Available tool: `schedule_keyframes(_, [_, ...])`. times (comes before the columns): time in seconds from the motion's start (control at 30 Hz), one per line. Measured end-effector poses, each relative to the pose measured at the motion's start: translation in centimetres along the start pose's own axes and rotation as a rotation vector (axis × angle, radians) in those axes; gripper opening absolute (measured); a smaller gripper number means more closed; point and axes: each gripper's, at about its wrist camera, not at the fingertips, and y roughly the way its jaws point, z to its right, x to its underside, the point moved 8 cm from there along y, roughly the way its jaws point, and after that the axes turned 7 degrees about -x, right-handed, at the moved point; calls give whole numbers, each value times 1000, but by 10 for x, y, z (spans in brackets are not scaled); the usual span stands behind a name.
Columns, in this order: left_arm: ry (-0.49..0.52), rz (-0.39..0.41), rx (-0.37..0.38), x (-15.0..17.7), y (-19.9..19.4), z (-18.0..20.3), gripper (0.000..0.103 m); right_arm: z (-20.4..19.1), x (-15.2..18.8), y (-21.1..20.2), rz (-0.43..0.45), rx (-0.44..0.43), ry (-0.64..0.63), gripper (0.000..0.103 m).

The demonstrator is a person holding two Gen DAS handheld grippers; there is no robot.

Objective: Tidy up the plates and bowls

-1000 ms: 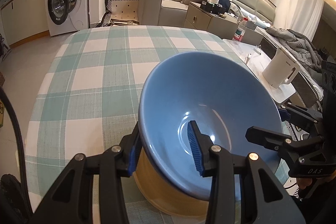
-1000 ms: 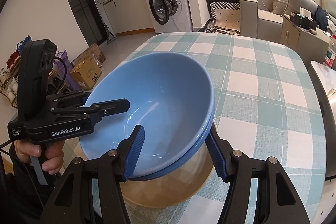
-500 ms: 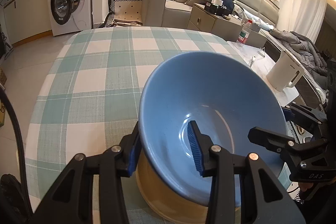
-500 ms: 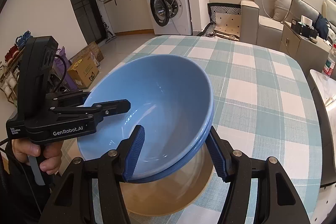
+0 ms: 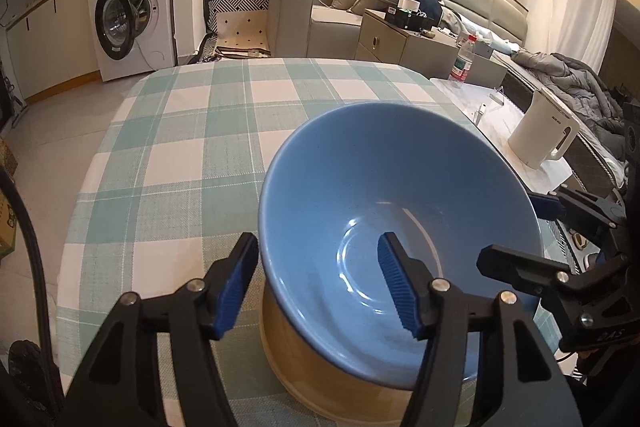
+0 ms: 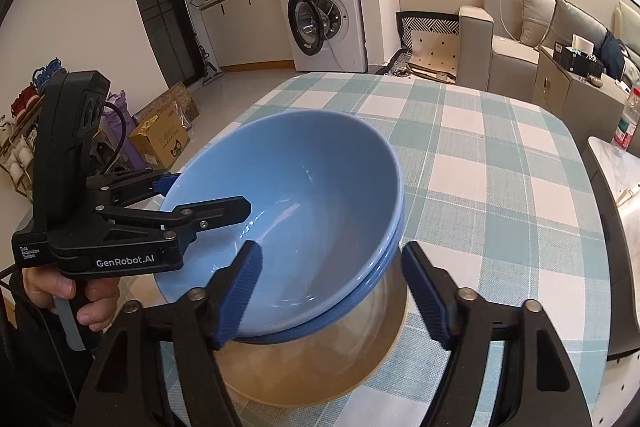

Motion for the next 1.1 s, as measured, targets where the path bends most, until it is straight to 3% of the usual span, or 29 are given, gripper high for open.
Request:
schedule_keyframes(0.13, [-10,20,-13,0,-5,-5,79,4,0,-6,18,24,-2,88])
schedule_keyframes(0.23, [-11,34,-20,0,-11,-9,81,8,1,-13,43,35,0,93])
schedule_keyframes(0.33, [-9,56,-26,2,-18,-13,90,10,2,-20,72,26,-6,102])
schedule_keyframes(0.4, [-10,77,-32,2,-23,-17,99,10,2,-26,97,29,-23,102])
schedule_keyframes(0.5, [-22,118,-42,4,-31,-24,103,9,1,-33,127,33,-45,102])
schedule_keyframes(1.1, [16,282,-72,20,-65,-41,103,-10,18,-53,254,20,-102,102])
